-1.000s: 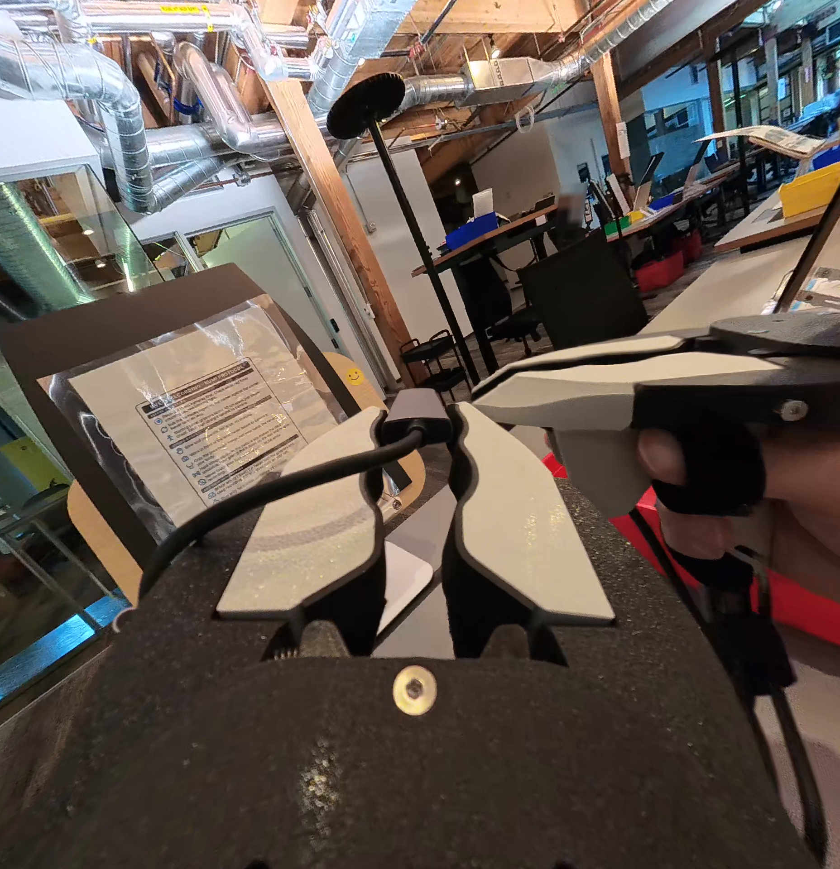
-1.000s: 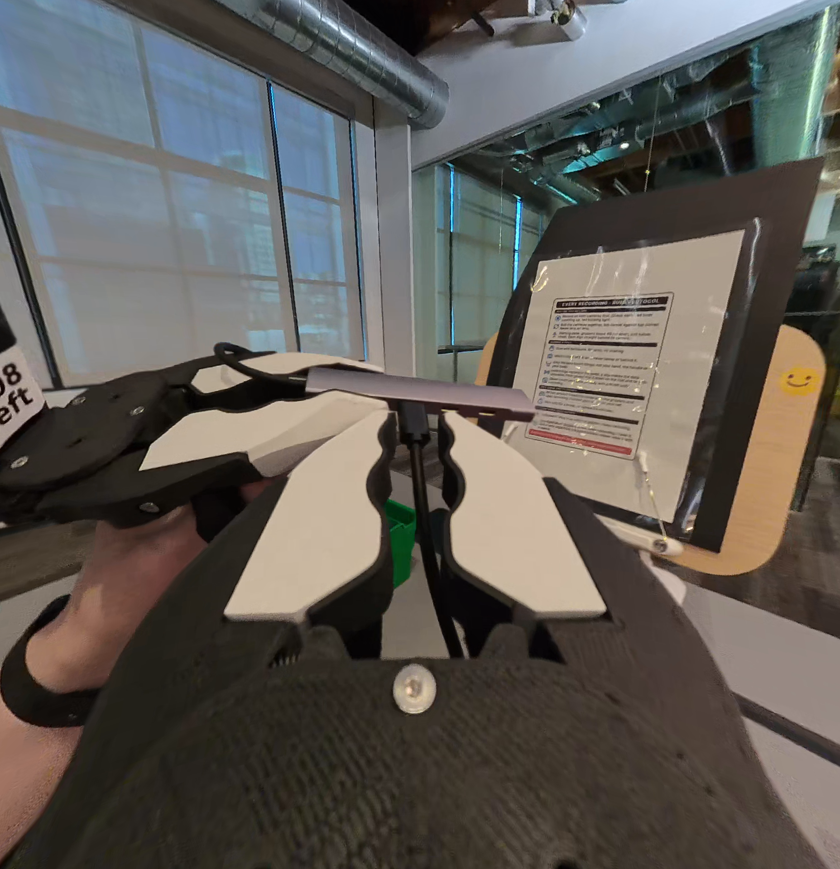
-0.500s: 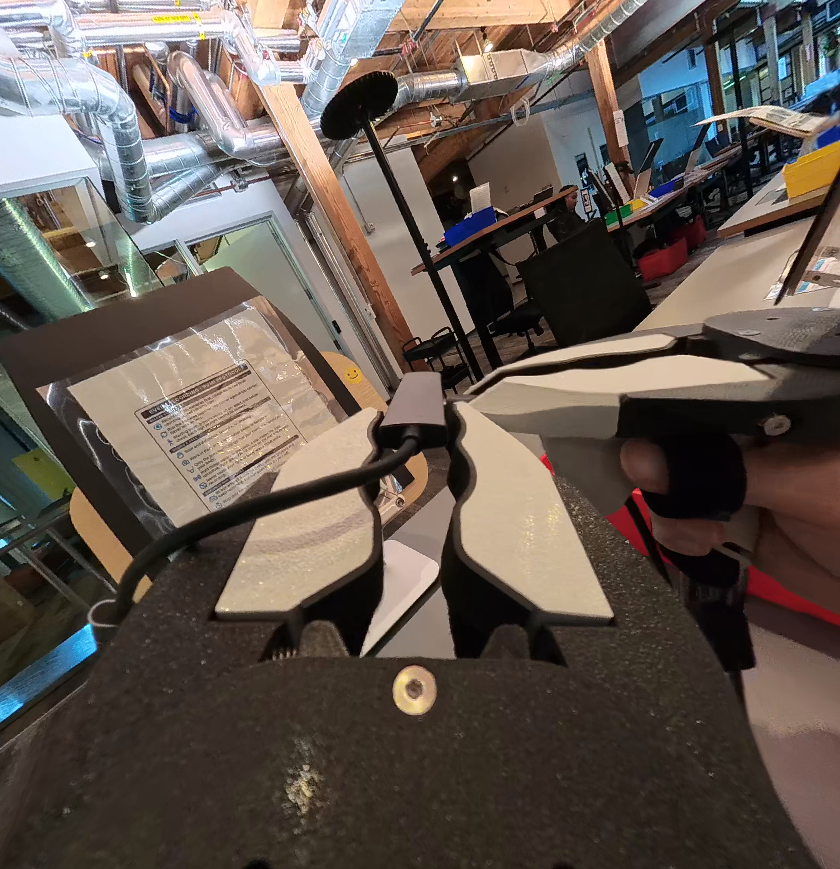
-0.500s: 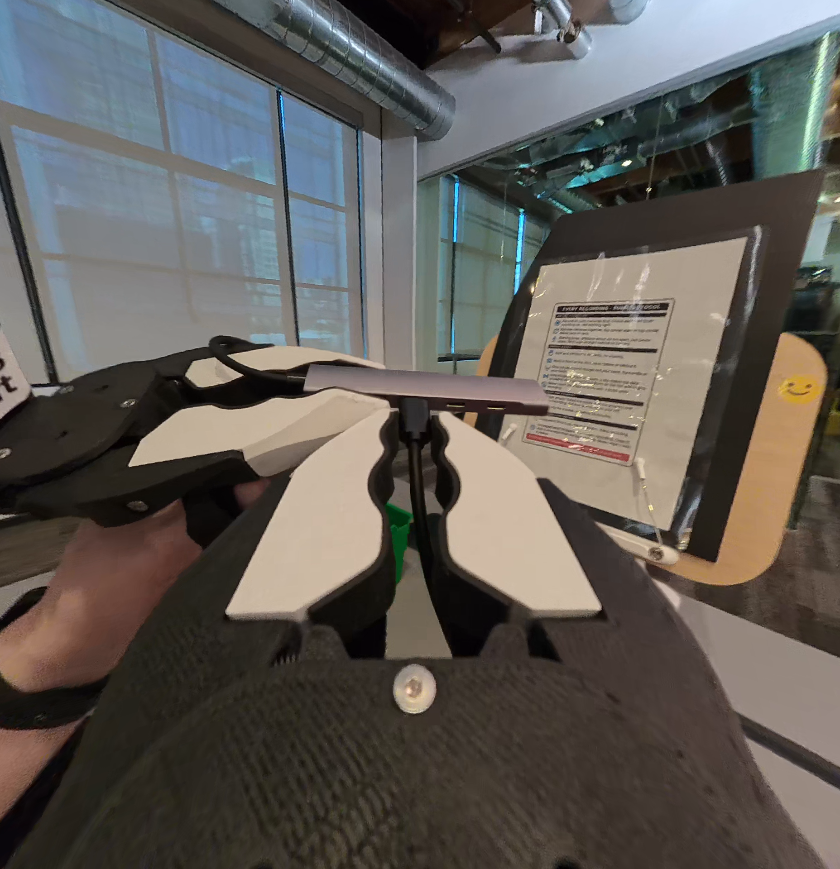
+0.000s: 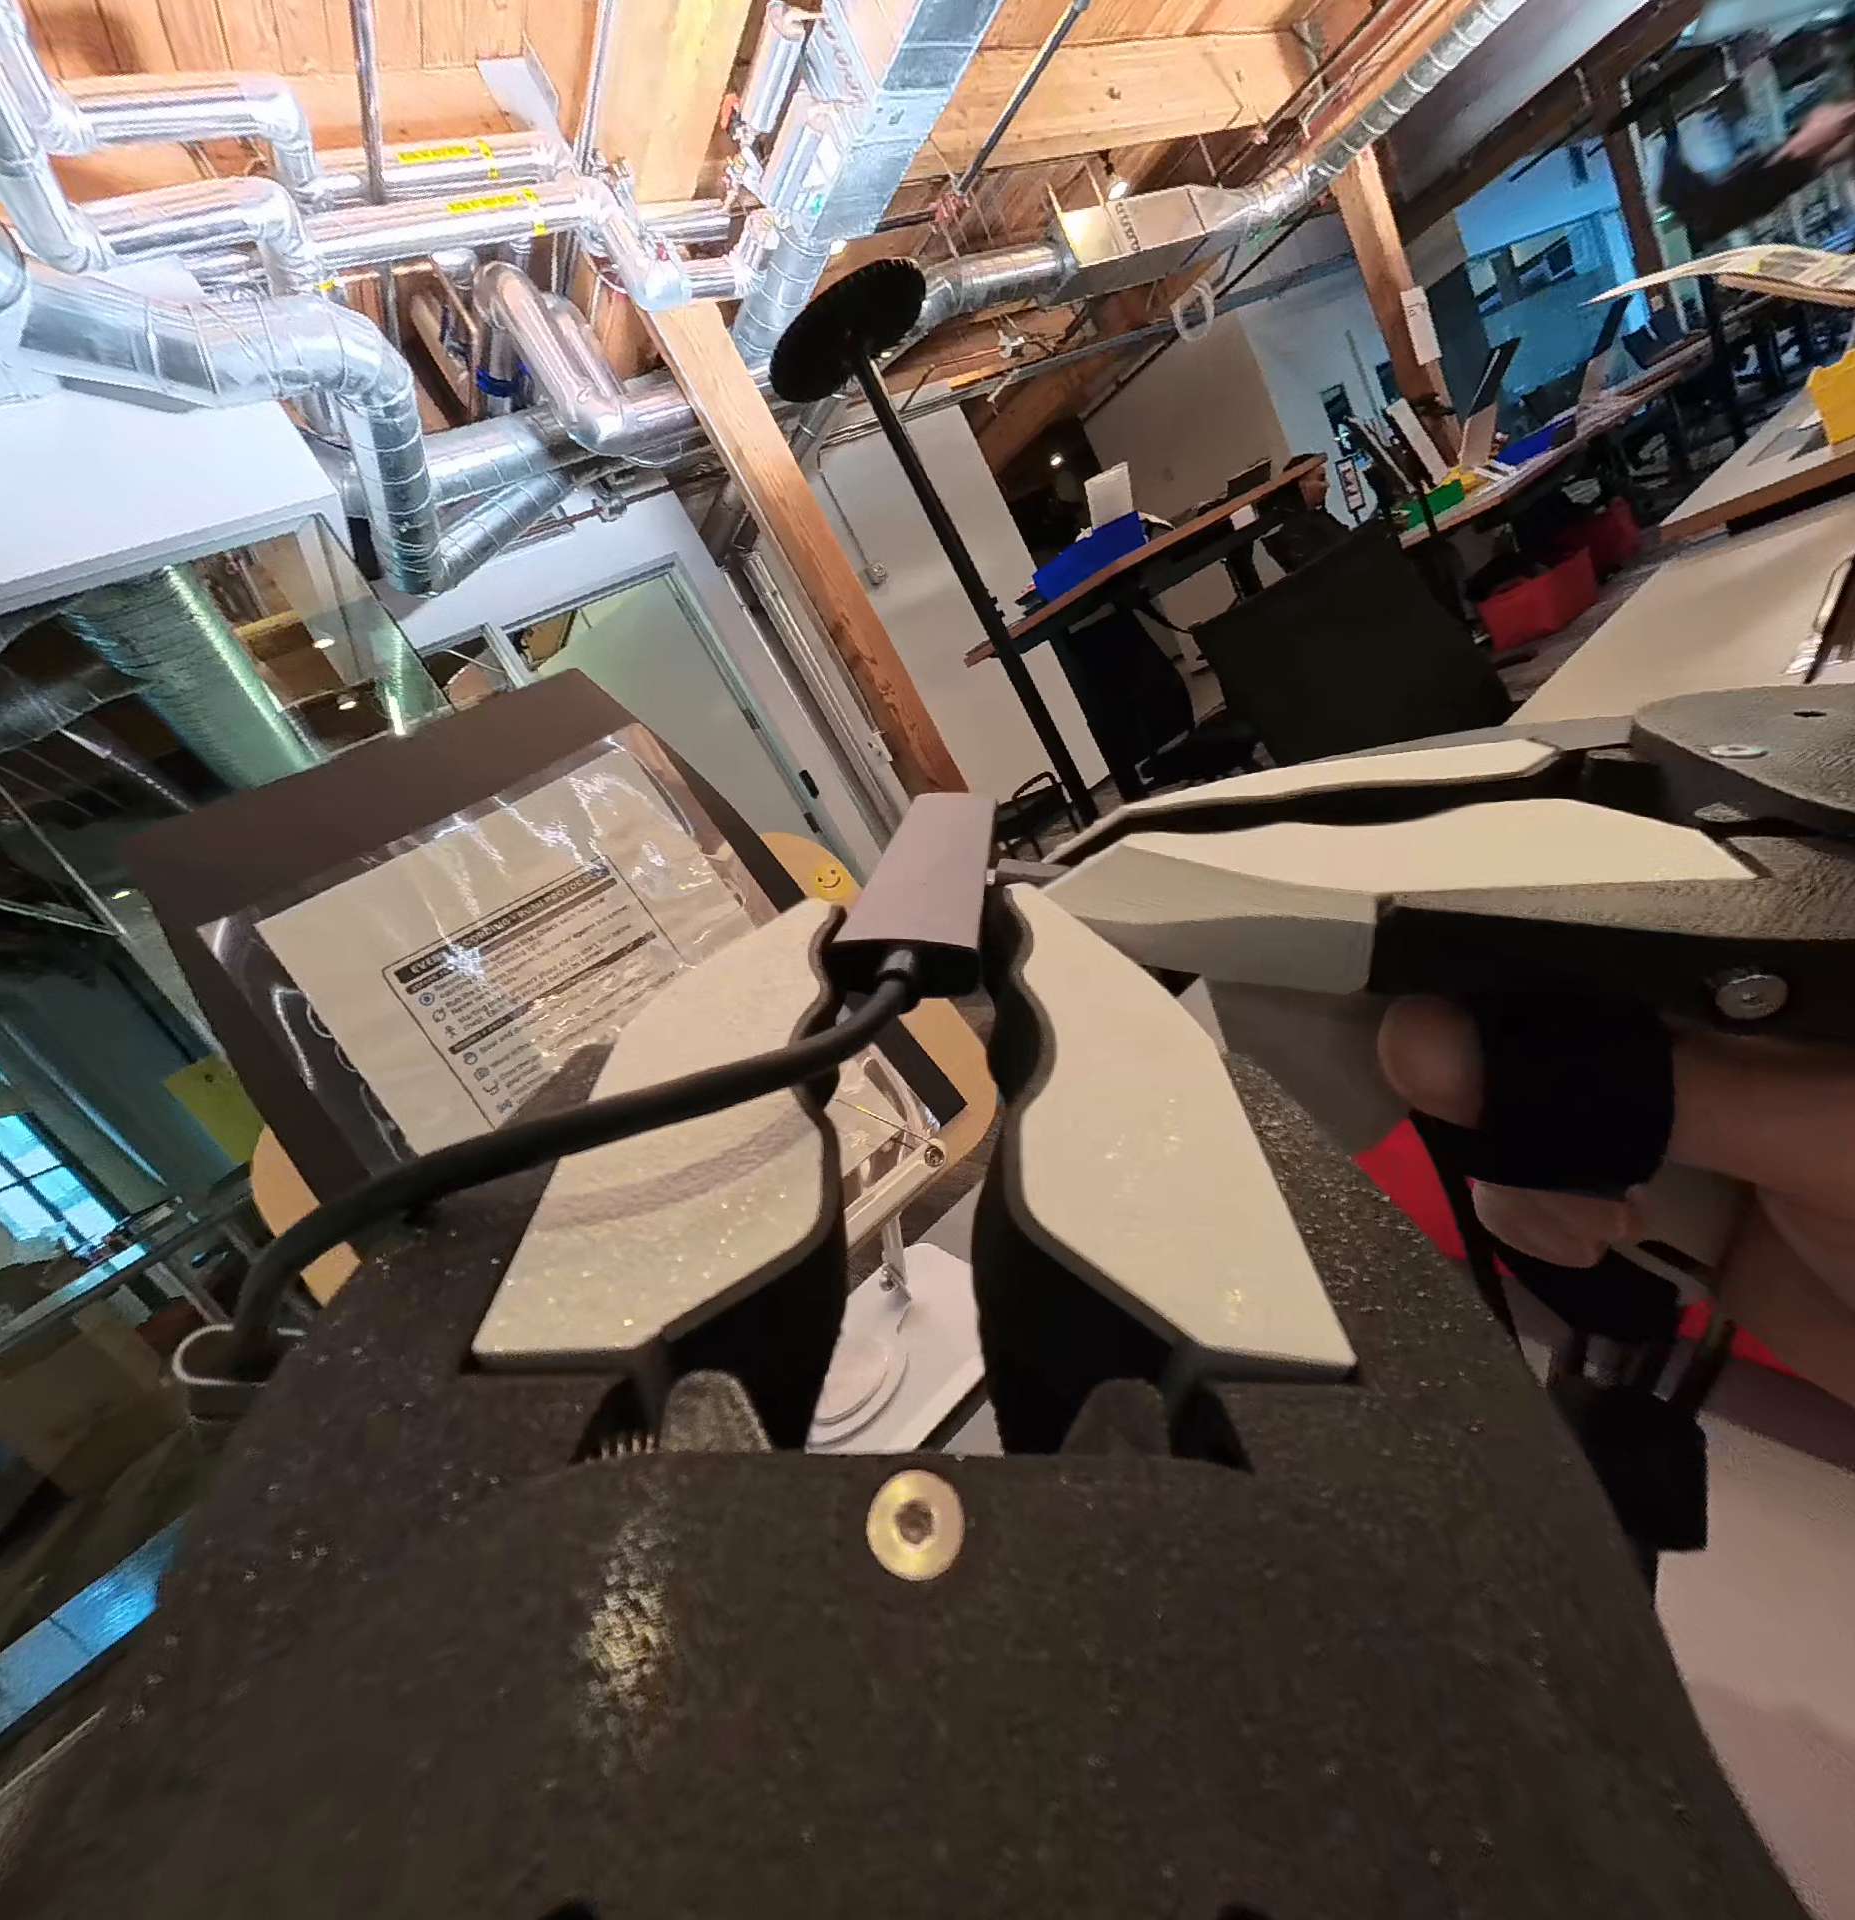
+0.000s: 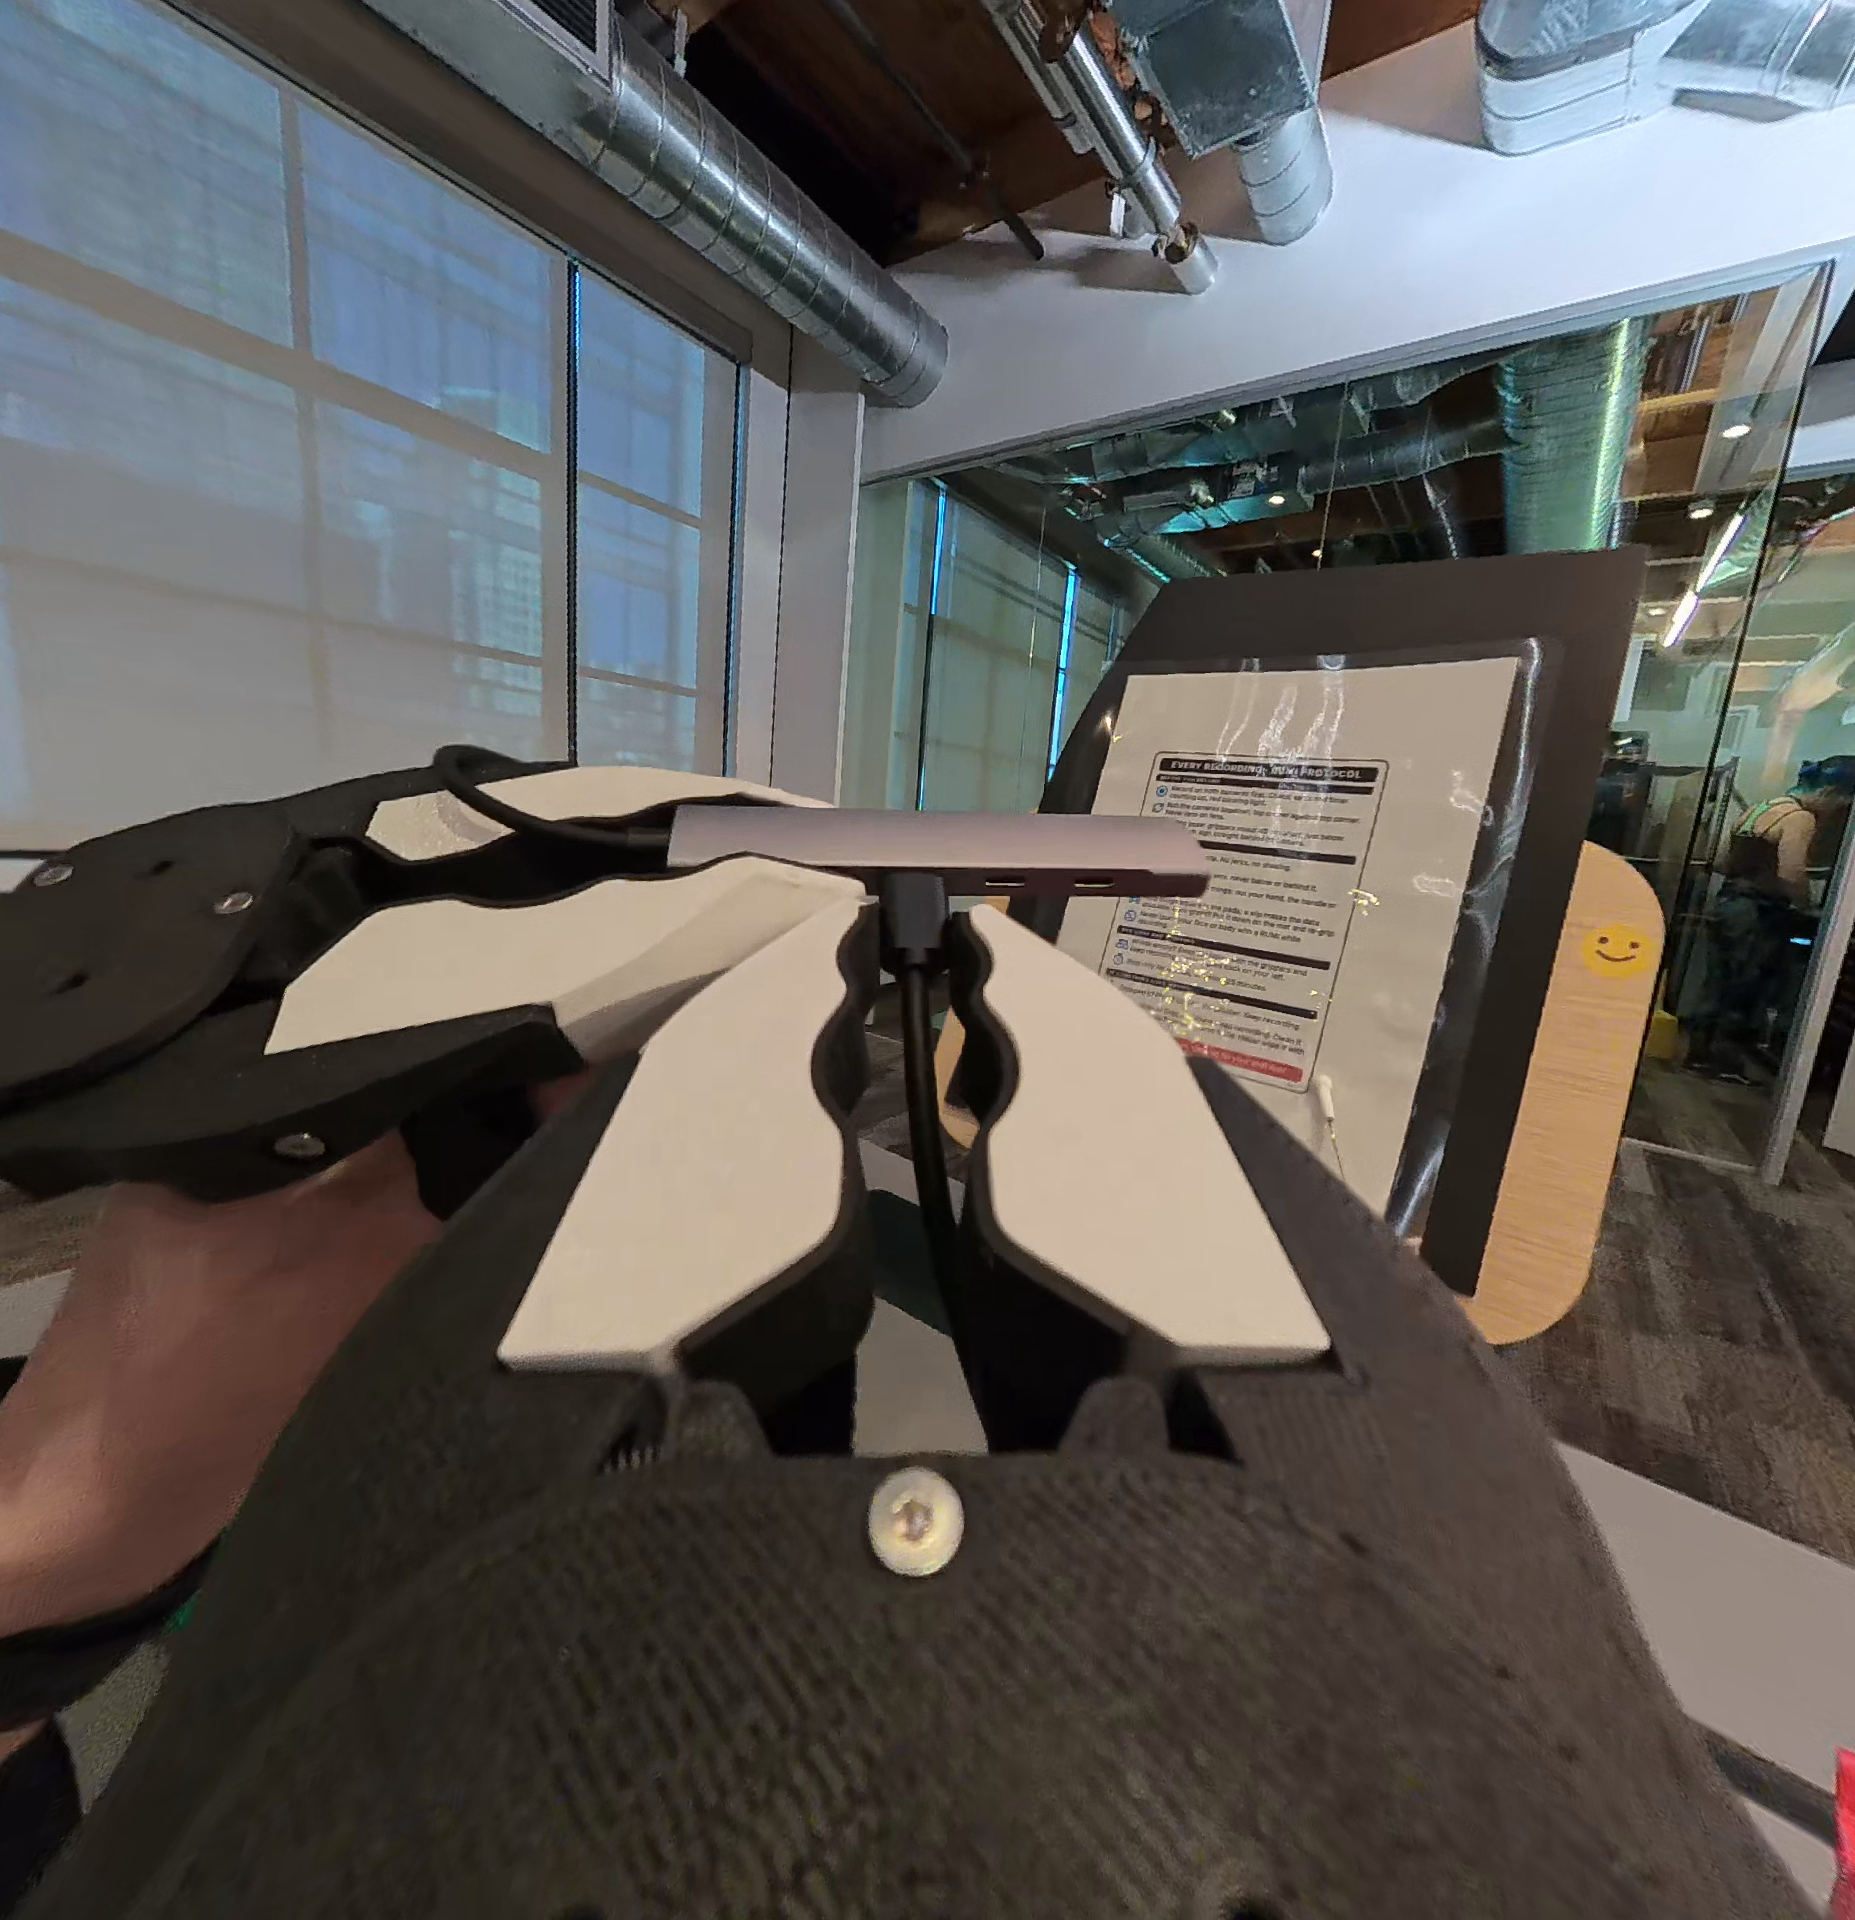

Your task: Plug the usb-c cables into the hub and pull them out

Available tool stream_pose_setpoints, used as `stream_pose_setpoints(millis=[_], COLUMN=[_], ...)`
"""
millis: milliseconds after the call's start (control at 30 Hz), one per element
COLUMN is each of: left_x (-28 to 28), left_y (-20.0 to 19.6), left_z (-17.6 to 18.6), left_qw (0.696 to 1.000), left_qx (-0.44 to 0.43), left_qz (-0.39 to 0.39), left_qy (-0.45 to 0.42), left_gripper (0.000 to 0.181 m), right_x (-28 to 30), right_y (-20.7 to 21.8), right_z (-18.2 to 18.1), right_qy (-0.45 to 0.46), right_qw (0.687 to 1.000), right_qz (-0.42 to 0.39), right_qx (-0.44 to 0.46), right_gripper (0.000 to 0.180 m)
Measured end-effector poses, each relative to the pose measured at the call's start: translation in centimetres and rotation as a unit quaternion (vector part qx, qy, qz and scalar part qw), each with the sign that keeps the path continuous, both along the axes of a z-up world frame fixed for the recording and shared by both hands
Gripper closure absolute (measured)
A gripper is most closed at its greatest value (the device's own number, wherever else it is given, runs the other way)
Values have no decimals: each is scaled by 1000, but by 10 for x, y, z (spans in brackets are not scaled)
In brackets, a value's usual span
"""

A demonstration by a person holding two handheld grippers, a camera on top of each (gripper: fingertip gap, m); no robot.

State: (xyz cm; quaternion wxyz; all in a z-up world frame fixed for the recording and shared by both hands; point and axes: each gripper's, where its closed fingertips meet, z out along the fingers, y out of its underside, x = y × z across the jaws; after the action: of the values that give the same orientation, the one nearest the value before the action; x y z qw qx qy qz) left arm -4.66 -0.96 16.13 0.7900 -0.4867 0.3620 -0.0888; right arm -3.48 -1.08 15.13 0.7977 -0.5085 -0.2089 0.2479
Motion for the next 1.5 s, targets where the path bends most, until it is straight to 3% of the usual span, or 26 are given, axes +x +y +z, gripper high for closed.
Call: stream_pose_setpoints(millis=[167, 233, 267, 333, 367, 433, 500, 567, 633, 667, 800, 1000, 1200, 1267, 1367, 1500], left_x=[-4, -4, -7, -46, -59, -61, -66, -69, -70, -68, -54, -38, -34, -32, -27, -19], left_y=[-7, -7, -3, 12, 17, 19, 14, 8, 0, -3, -15, -19, -27, -31, -41, -48], left_z=[7, 7, 8, 23, 26, 24, 27, 30, 34, 34, 31, 23, 25, 26, 27, 26], left_qw=[998, 999, 1000, 979, 976, 996, 993, 989, 987, 987, 988, 986, 981, 976, 962, 946], left_qx=[-29, -17, 2, 89, 89, -5, -78, -101, -104, -104, -103, -114, -125, -135, -157, -189], left_qz=[-52, -30, 12, 181, 198, 77, -15, -58, -80, -87, -103, -116, -145, -167, -215, -255], left_qy=[-3, 2, 1, -6, -6, -40, -84, -94, -93, -86, -49, -26, -35, -45, -55, -64], left_gripper=[156, 156, 156, 157, 157, 157, 157, 157, 157, 157, 157, 157, 158, 158, 157, 157], right_x=[-5, -5, -4, -4, -9, -9, 2, 37, 70, 95, 169, 216, 240, 243, 240, 196], right_y=[-9, -8, -6, -8, -9, -12, -14, -12, -22, -20, -2, 11, -12, -8, 5, 16], right_z=[7, 6, 5, 2, 0, 6, 18, 32, 24, 23, -24, -104, -188, -188, -151, -44], right_qy=[-28, -24, -14, -8, -20, -35, -85, -131, -202, -207, -277, -358, -394, -372, -354, -349], right_qw=[999, 999, 1000, 1000, 1000, 999, 995, 991, 977, 977, 950, 891, 806, 812, 854, 927], right_qz=[20, 13, 10, -2, 4, 3, 20, 12, 58, 42, -20, -18, 64, 64, 21, -78], right_qx=[29, 23, 13, 9, 8, 25, 44, 28, -22, -38, -145, -278, -438, -446, -380, -114], right_gripper=[166, 166, 166, 166, 165, 166, 166, 166, 166, 166, 166, 166, 160, 153, 128, 126])
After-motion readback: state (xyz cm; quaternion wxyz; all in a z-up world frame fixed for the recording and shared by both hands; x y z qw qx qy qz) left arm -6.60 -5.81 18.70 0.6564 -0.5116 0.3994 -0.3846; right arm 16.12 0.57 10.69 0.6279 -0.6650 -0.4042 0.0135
